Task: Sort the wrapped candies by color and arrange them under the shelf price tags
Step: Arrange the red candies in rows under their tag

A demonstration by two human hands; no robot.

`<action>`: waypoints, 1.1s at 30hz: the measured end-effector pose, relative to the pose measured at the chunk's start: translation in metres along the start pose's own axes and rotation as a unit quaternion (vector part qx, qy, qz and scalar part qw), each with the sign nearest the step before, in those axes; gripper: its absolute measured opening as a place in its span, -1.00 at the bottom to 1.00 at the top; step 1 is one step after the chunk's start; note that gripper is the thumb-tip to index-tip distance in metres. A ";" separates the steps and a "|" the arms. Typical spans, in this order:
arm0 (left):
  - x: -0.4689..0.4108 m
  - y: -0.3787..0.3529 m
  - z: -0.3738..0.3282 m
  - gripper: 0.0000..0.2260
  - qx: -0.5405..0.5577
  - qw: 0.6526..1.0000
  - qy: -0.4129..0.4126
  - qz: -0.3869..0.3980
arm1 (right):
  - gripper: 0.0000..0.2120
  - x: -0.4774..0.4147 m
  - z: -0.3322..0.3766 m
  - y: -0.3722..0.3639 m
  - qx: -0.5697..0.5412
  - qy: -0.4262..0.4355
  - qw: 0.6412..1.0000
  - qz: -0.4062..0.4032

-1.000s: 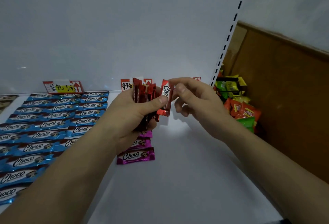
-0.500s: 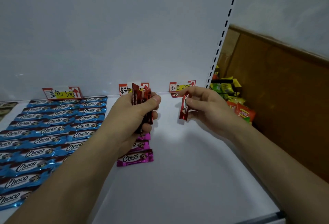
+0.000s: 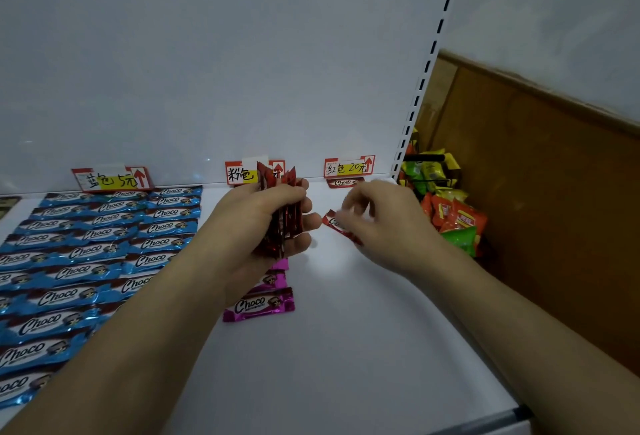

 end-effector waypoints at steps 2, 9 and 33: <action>0.000 0.000 0.000 -0.81 0.000 1.000 -0.001 0.002 | -0.87 0.002 -0.002 -0.004 0.036 0.023 0.998 0.045; -0.002 0.002 -0.001 -0.82 0.021 1.000 0.004 -0.005 | -0.73 -0.011 -0.013 -0.010 0.119 0.016 0.993 0.020; -0.008 0.012 -0.002 -0.81 0.081 0.993 0.022 -0.082 | -0.55 -0.006 -0.015 -0.020 0.165 0.019 0.980 0.109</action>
Point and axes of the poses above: each hand's wrist, its own x-axis away from the middle knuckle, its own y-axis out of the back of the hand, z = x × y, the point moved 2 cm from there along -x, towards the middle knuckle, and after that the axes turned 4 degrees about -z, right-handed, at the moved point
